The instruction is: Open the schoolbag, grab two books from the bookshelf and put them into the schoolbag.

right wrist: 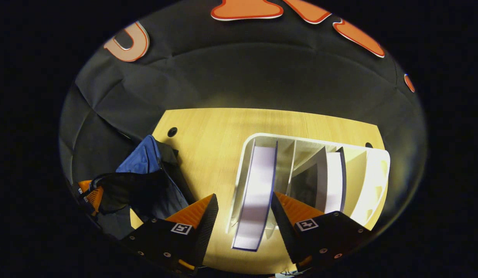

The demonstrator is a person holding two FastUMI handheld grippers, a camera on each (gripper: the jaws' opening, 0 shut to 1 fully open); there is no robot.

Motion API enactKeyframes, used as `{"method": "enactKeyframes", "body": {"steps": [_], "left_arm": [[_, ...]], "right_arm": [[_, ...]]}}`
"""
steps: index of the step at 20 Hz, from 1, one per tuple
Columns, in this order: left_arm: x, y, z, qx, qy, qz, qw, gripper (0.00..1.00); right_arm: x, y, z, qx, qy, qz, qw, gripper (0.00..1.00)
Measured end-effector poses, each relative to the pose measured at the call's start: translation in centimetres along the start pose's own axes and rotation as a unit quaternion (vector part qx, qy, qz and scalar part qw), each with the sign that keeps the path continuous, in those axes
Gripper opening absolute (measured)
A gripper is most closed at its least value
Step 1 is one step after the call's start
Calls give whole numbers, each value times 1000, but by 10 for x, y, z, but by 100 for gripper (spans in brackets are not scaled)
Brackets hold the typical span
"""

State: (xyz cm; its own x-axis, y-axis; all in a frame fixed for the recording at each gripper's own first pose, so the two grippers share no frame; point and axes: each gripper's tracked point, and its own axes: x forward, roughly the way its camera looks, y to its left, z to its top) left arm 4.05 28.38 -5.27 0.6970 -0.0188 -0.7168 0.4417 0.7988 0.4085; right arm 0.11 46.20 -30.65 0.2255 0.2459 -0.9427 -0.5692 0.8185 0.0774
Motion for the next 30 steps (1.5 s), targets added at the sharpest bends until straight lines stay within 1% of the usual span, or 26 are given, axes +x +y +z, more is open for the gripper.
{"method": "enactKeyframes", "body": {"steps": [2,4,5,6,7,8,9,13,15,17,19,24,27,30], "left_arm": [[1,-1,-3,-1,-1,-3,1000,5],[3,1,-4,-3,-1,-3,1000,5],[4,1,-5,-4,-2,-4,1000,5],[6,0,-5,-5,-2,-5,1000,5],[6,0,-5,-7,-2,-5,1000,5],[7,0,-6,-9,-1,-5,1000,5],[8,-2,-7,-11,-1,-6,1000,5],[9,-6,-7,-12,1,-10,1000,5],[10,-8,-8,-13,3,-12,1000,5],[12,-9,-9,-14,6,-14,1000,5],[12,-10,-7,-13,10,-12,1000,5],[6,-4,3,19,24,-8,999,5],[4,0,11,26,30,-7,999,5],[2,2,14,23,43,-12,999,5]], "right_arm": [[7,-8,0,-14,21,-21,999,76],[14,-6,-3,-11,53,-21,998,67],[18,-3,-4,-8,69,-16,997,60],[26,-2,-10,-8,96,-10,995,65],[26,-7,-20,-7,125,-13,992,49],[30,-14,-23,-4,136,-31,990,41],[31,-15,-22,-1,141,-33,990,46],[28,-21,-24,14,158,-33,987,40],[24,-17,-23,19,156,-24,987,38],[9,-18,-22,11,151,-19,988,36],[-7,-15,-19,13,138,-8,990,36],[-55,-20,-3,18,93,14,995,36],[-90,-20,1,22,61,38,997,36],[-123,-24,6,28,24,63,997,36]]}}
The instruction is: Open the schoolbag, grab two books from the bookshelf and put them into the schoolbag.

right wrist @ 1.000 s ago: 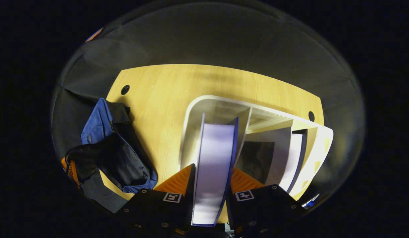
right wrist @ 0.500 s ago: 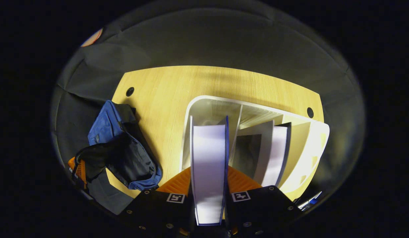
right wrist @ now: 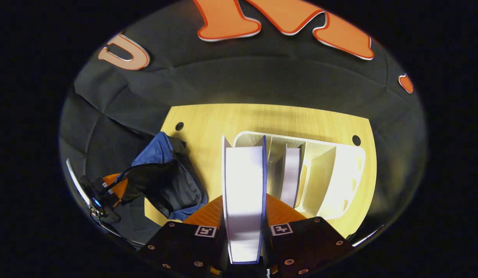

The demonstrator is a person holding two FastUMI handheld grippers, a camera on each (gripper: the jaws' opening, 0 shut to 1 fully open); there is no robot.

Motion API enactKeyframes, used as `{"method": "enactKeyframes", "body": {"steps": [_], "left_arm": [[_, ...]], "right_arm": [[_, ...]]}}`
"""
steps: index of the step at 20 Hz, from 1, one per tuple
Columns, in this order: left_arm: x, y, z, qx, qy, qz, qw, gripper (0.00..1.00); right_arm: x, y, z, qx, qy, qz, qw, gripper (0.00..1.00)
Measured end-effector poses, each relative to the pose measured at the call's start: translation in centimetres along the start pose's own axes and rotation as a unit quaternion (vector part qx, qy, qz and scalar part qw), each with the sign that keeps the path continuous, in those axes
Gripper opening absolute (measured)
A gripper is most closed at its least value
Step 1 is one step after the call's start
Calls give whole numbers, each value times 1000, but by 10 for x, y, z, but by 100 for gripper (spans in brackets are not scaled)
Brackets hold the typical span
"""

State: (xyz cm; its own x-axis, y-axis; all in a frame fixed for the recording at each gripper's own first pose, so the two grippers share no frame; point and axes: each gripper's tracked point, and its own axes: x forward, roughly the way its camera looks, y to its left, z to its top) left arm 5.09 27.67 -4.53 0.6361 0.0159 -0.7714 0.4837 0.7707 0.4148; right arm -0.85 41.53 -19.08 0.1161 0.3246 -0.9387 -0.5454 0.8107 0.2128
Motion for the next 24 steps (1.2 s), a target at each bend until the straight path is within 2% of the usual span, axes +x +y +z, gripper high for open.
{"method": "enactKeyframes", "body": {"steps": [5,9,13,16,24], "left_arm": [[-5,4,3,4,21,-10,1000,5],[-4,4,5,-18,31,-20,999,3],[-7,-1,6,-25,34,-30,999,3],[-9,-3,7,-33,36,-37,998,4],[-10,-7,6,-43,39,-46,997,3]], "right_arm": [[-43,-5,-7,-1,-52,25,998,36],[-79,-1,-9,10,-95,49,994,36],[-90,24,-22,39,-119,109,986,36],[-77,42,-36,61,-124,142,980,35],[-14,104,-77,136,-88,206,965,34]]}}
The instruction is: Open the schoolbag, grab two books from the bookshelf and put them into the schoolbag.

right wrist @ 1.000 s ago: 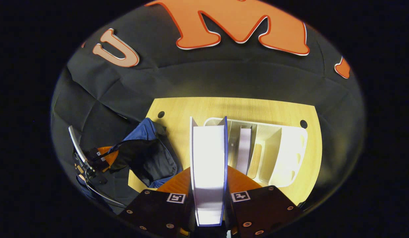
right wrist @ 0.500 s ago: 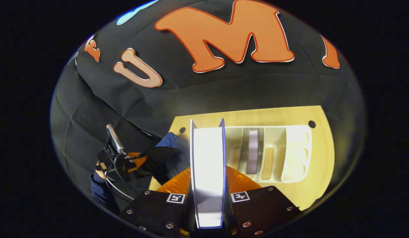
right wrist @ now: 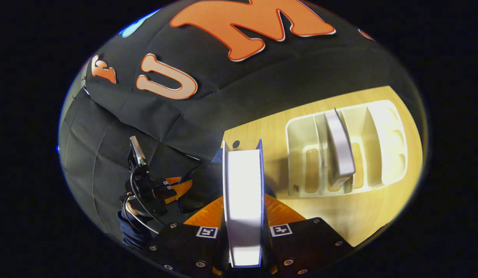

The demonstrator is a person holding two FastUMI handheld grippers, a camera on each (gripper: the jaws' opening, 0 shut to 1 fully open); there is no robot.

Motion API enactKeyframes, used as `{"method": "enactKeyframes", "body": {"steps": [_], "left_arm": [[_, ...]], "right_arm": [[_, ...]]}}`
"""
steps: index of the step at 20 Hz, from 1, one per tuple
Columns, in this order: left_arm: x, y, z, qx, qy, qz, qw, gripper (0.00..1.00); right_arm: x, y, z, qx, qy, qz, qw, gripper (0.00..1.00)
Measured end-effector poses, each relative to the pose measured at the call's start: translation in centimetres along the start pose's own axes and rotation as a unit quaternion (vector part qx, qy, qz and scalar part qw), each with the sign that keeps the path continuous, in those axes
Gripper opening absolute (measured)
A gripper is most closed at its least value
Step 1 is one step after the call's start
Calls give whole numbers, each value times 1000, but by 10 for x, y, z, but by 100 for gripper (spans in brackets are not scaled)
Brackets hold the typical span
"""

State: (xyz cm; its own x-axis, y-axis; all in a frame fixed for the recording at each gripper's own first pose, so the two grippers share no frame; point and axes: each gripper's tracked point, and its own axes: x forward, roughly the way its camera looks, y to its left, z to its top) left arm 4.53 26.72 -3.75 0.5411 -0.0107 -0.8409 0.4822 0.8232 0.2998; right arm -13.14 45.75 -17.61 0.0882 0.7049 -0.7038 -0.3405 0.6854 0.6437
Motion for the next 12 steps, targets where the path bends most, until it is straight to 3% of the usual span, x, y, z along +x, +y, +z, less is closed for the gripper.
{"method": "enactKeyframes", "body": {"steps": [4,8,12], "left_arm": [[1,-3,0,-10,-7,-5,1000,3],[-3,-9,-4,-20,-16,-14,1000,3],[-4,-16,-7,-34,-23,-25,999,3]], "right_arm": [[31,-3,-25,30,0,-4,1000,34],[71,18,-40,55,-14,26,998,34],[108,25,-59,78,-11,34,996,34]]}}
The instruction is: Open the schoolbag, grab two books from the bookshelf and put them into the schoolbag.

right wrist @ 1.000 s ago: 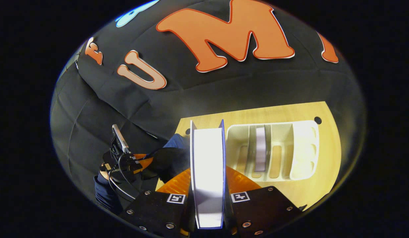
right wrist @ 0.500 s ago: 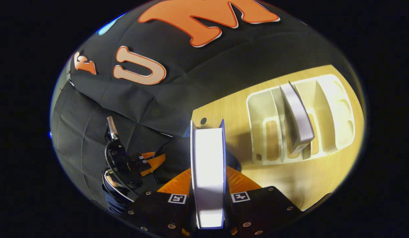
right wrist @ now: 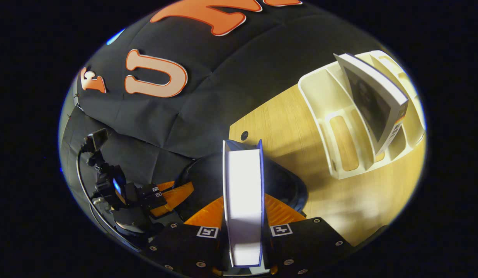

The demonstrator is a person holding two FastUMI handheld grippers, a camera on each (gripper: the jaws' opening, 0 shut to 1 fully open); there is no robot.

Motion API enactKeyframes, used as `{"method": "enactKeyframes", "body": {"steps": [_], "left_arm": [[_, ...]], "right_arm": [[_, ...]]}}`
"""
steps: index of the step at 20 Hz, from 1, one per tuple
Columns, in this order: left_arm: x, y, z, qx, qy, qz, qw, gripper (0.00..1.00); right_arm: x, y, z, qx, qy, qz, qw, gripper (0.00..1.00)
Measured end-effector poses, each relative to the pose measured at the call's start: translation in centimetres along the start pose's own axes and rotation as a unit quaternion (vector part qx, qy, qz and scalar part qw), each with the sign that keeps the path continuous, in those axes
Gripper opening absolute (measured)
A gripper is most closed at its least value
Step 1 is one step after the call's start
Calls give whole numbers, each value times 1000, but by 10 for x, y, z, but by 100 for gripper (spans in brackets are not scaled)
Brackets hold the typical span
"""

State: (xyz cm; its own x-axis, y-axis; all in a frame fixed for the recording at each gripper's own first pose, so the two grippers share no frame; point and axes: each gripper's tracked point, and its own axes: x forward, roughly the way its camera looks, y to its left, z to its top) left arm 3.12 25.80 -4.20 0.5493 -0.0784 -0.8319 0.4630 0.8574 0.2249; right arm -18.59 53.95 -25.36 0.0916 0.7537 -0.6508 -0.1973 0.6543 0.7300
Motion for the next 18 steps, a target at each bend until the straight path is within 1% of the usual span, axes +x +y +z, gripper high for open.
{"method": "enactKeyframes", "body": {"steps": [1,3,6,9,16,18], "left_arm": [[1,-1,1,-5,-2,-2,1000,3],[0,-5,-2,-10,-3,-9,1000,3],[1,-5,-7,-8,-7,-15,1000,3],[-3,-11,-7,-6,-9,-28,1000,3],[-1,-16,-7,1,-15,-41,999,3],[-2,-20,-5,2,-21,-49,999,3]], "right_arm": [[7,-4,-9,17,6,-13,1000,34],[26,-9,-17,38,4,-16,999,34],[46,-4,-27,63,9,4,998,34],[64,-2,-26,69,0,12,998,34],[99,0,-43,102,9,20,995,34],[105,0,-45,116,3,29,993,34]]}}
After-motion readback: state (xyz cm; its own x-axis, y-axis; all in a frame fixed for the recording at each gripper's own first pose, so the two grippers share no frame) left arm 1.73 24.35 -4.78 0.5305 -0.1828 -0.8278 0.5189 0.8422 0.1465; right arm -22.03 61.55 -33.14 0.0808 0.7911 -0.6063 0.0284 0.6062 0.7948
